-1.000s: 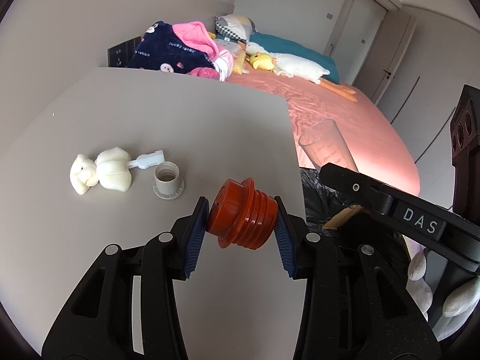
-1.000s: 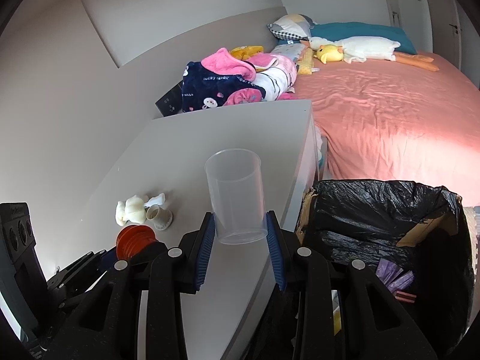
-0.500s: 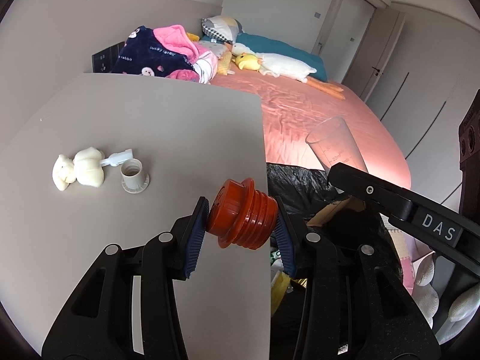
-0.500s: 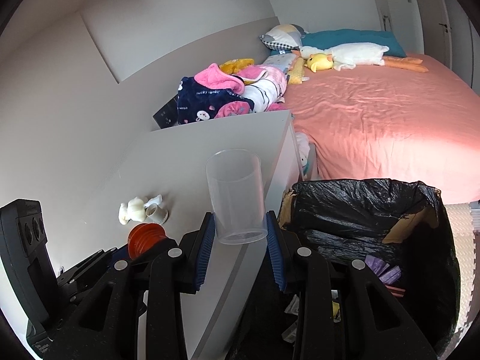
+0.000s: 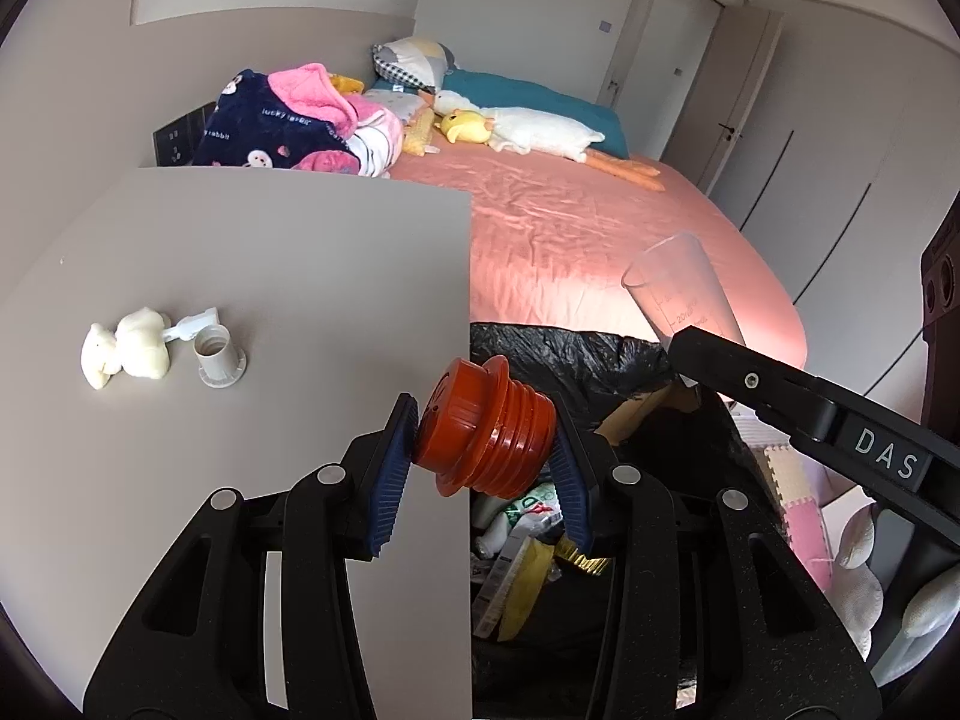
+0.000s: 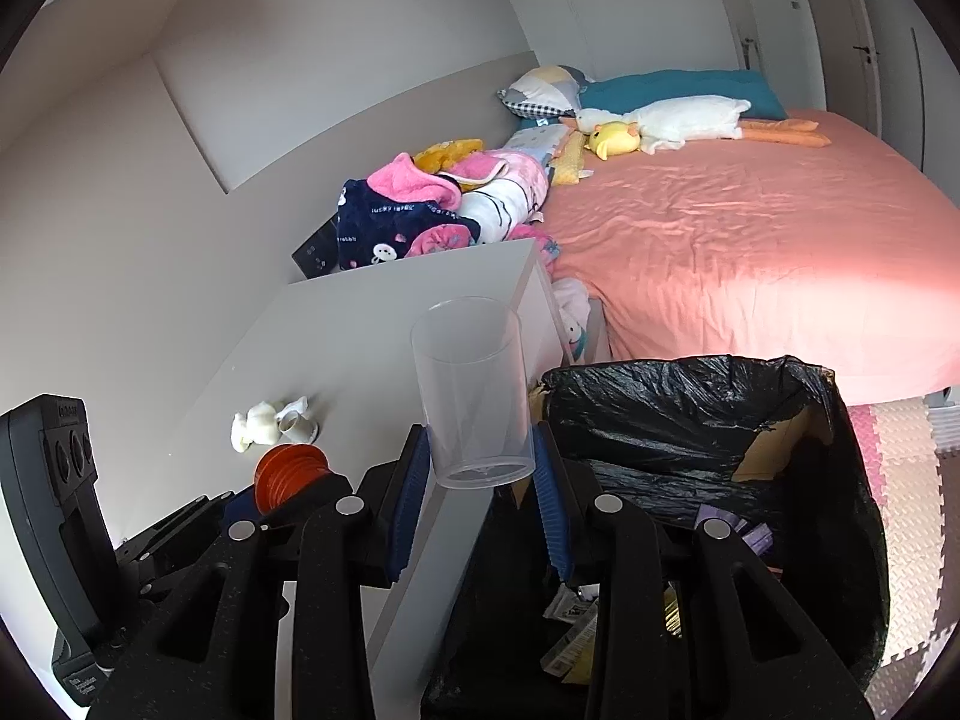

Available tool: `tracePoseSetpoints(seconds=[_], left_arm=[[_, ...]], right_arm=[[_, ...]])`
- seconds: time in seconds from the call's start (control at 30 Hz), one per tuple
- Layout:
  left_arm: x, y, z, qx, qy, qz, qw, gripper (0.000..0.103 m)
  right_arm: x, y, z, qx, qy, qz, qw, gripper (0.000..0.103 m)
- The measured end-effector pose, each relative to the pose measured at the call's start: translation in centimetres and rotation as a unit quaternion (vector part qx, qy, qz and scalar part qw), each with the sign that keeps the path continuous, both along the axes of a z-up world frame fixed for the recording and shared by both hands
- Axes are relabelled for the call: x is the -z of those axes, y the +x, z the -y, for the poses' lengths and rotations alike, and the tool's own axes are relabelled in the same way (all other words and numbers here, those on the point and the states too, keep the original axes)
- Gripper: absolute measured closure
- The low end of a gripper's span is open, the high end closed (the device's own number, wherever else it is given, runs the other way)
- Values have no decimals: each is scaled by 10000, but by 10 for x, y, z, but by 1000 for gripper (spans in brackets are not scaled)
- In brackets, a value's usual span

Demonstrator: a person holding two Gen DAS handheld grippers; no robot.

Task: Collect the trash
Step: 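Carry the red cap and clear cup over the black bag and release both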

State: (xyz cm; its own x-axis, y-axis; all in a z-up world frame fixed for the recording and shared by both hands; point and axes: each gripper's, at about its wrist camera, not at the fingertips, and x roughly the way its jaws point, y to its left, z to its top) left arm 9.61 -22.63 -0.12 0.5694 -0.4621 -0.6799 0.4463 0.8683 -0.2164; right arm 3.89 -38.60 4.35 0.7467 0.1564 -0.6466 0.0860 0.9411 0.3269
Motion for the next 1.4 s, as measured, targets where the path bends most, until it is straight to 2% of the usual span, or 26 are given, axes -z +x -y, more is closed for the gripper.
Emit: tracePoseSetpoints(seconds=[0.4,1.07,1.4], left_arm=[[-6,-15,22,307,34,109,9995,61],[0,-26,71,930,111,57,9956,61],[0,-25,81,1178,-50,-67,9930,61]], right_arm=[[-8,-26,26,281,21,171,9995,67],[-14,-54,74,832,27,265,9962,67],[-16,-62,93,1095,-53,314,9935,67]])
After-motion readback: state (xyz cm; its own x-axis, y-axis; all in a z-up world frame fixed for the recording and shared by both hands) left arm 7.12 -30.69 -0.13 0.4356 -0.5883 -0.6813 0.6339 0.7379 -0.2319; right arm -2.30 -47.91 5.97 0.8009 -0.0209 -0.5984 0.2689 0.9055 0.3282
